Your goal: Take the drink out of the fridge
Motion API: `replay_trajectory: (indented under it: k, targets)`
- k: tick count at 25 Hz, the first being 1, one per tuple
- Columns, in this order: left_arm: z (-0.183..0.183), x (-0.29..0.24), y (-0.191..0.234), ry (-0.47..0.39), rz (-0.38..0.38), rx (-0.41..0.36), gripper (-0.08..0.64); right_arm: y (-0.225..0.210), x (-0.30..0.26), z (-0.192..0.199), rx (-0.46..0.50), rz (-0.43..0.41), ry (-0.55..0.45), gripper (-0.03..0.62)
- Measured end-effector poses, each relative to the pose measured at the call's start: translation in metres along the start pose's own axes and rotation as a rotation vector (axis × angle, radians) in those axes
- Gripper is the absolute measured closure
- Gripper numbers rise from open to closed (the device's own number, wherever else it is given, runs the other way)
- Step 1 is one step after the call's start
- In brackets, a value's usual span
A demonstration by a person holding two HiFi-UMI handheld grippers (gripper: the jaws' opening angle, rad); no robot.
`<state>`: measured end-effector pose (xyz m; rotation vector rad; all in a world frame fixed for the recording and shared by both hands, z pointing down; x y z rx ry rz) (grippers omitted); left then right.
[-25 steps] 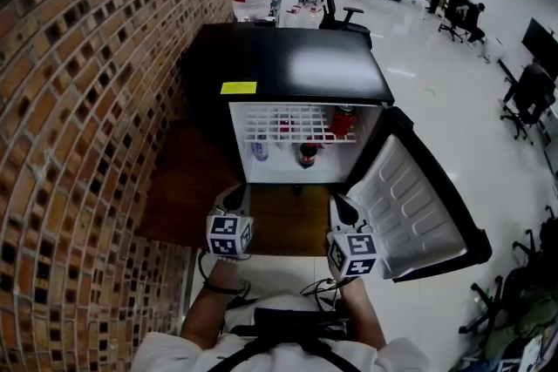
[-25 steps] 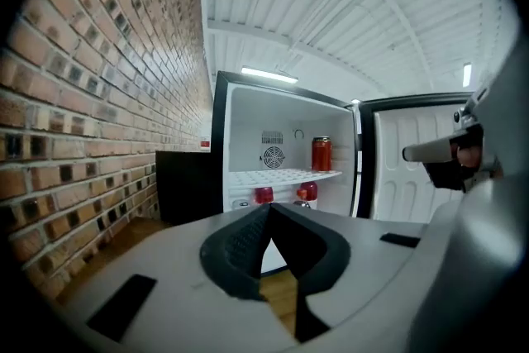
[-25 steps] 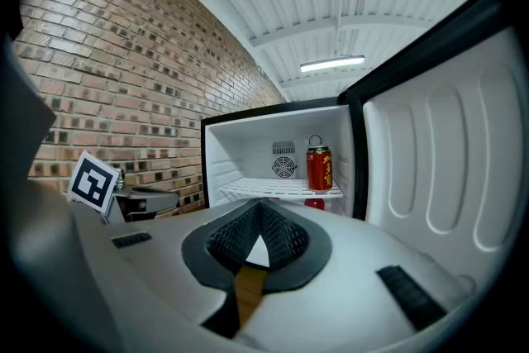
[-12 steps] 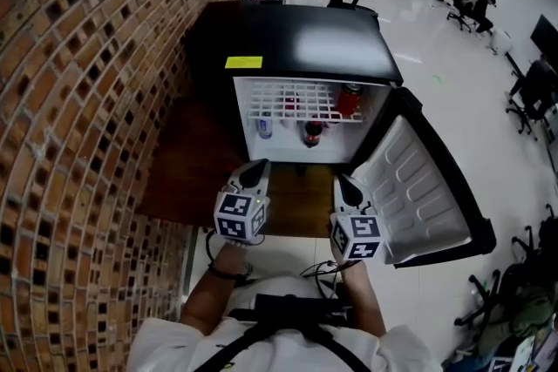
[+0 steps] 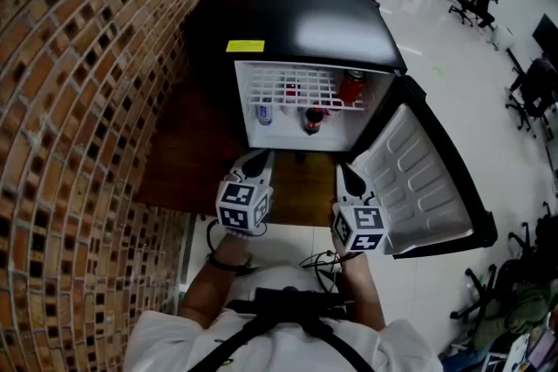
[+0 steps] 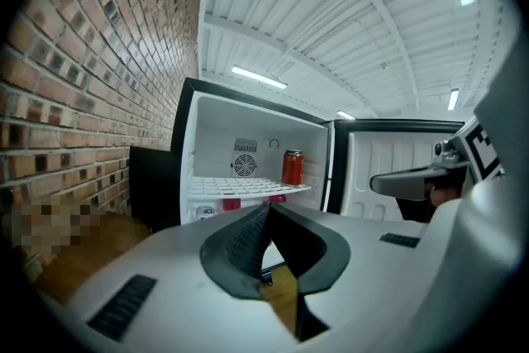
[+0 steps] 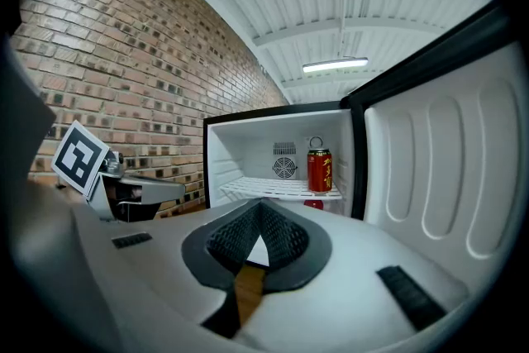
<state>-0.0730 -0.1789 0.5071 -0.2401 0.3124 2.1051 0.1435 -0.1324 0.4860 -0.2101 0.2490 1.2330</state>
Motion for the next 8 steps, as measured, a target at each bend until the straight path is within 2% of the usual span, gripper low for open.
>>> replay_trajectory:
  k: [8]
  targets:
    - [0.0018,0.0045,0.0032,0.000,-0.008,0.004,0.560,0.0038,0.0008,-0.0006,0.007,0.001,0.001,0.581]
Point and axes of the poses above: the fingertips, and each gripper's own axes: x backward along the fingers, y to its left, z out of its underside, the point moved 7 cm from there along x, backward along the fingers, and after that the axes turned 7 degrees about y, right-handed, at the moved point
